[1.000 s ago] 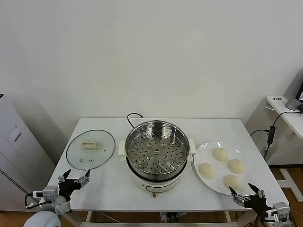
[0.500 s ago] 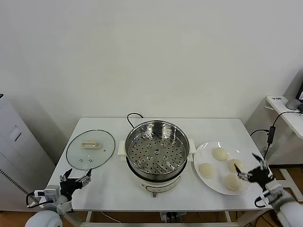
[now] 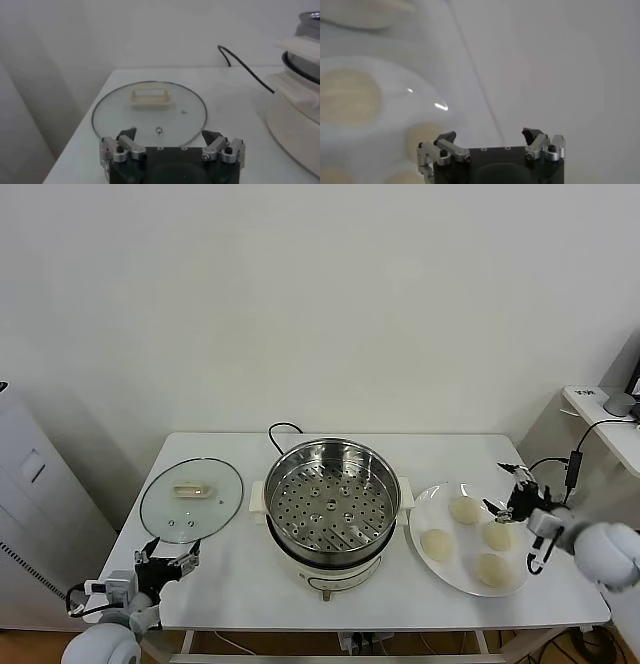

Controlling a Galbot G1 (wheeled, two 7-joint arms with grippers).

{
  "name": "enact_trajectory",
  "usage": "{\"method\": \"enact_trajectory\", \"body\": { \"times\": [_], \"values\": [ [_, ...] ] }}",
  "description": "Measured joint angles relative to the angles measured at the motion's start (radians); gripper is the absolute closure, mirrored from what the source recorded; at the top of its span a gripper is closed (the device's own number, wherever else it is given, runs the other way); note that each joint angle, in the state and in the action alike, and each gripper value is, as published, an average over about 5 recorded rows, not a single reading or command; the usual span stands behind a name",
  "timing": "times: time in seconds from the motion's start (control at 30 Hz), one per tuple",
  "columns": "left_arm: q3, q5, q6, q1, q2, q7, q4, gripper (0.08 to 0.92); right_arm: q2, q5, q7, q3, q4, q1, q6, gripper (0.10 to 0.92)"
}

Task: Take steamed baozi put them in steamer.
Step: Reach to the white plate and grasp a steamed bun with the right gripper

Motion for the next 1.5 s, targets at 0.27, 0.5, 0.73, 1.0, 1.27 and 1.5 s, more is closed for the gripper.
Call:
{"method": "enact_trajectory", "body": {
  "times": [0.27,0.5,0.73,1.0,1.27,1.5],
  "values": [
    [0.011,0.009,0.008,-0.01,-0.007,-0.001,-0.006,0.177,-0.052,0.084,-0.17,-0.362,-0.126,0.336,0.001,0.203],
    [0.019,0.013,0.016,-0.021,-0.012,-0.004,-0.01,0.177,-0.046,0.119,-0.255,-0.615,-0.235,0.56,0.016,0.203],
    [0.03,0.017,0.024,-0.033,-0.015,-0.007,-0.01,0.177,-0.007,0.128,-0.292,-0.743,-0.339,0.664,0.034,0.203],
    [0.042,0.019,0.029,-0.046,-0.015,-0.009,0.002,0.177,0.062,0.116,-0.299,-0.794,-0.451,0.698,0.07,0.203],
    [0.055,0.019,0.033,-0.062,-0.013,-0.011,0.012,0.177,0.138,0.091,-0.306,-0.808,-0.543,0.708,0.101,0.203],
    [0.066,0.019,0.038,-0.073,-0.015,-0.015,0.016,0.177,0.191,0.068,-0.321,-0.812,-0.603,0.715,0.109,0.232]
  ]
}}
